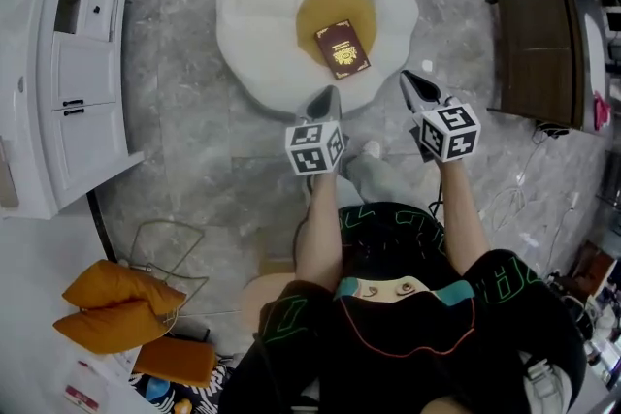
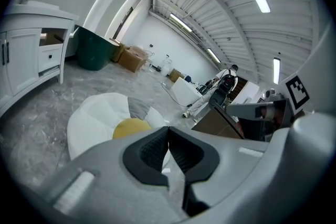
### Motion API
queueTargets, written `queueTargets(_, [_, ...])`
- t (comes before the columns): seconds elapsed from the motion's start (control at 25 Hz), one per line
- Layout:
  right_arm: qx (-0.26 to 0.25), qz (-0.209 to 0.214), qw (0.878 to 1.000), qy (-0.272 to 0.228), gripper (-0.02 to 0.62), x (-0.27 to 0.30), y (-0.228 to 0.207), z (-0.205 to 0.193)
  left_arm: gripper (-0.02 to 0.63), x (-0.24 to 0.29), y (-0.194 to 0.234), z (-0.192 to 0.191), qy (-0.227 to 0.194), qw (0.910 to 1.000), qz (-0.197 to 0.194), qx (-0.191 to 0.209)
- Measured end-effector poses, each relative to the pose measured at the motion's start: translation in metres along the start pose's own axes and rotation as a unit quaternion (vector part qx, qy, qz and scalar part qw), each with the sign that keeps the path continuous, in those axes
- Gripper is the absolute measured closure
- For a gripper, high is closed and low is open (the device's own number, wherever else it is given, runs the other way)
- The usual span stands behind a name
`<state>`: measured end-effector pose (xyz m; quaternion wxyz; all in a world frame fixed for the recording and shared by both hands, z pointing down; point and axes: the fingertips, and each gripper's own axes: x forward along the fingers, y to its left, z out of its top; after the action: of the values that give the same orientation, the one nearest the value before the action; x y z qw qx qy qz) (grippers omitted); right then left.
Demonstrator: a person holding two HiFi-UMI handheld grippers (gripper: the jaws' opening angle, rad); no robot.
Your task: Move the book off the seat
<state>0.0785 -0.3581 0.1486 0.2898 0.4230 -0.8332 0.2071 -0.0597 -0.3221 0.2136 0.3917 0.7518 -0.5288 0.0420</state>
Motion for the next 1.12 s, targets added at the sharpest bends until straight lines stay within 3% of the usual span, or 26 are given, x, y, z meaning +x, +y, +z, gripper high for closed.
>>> queueTargets(0.2, [0.033, -0.02, 0.999, 0.011, 0.592, 0.016, -0.033, -0.015, 0.595, 0.042, 0.002, -0.018, 0.034, 0.9992, -0.02, -0.01])
queueTargets(0.4, [0.071, -0.023, 0.997, 0.036, 0.592, 0.041, -0.076, -0.053, 0.594, 0.086, 0.014, -0.049, 0.06, 0.998, -0.006, -0.02])
queueTargets(0.68, [0.059, 0.038, 0.993, 0.092, 0.592, 0.139, -0.123, -0.125, 0.594, 0.171, 0.06, -0.101, 0.08, 0.995, 0.047, -0.037])
queueTargets(0.84, [0.063, 0.071, 0.987, 0.127, 0.592, 0.177, -0.137, -0.177, 0.594, 0.202, 0.076, -0.149, 0.112, 0.9889, 0.079, -0.057])
queueTargets(1.12, [0.052, 0.107, 0.981, 0.153, 0.592, 0.253, -0.17, -0.237, 0.592, 0.268, 0.111, -0.19, 0.14, 0.9806, 0.118, -0.07])
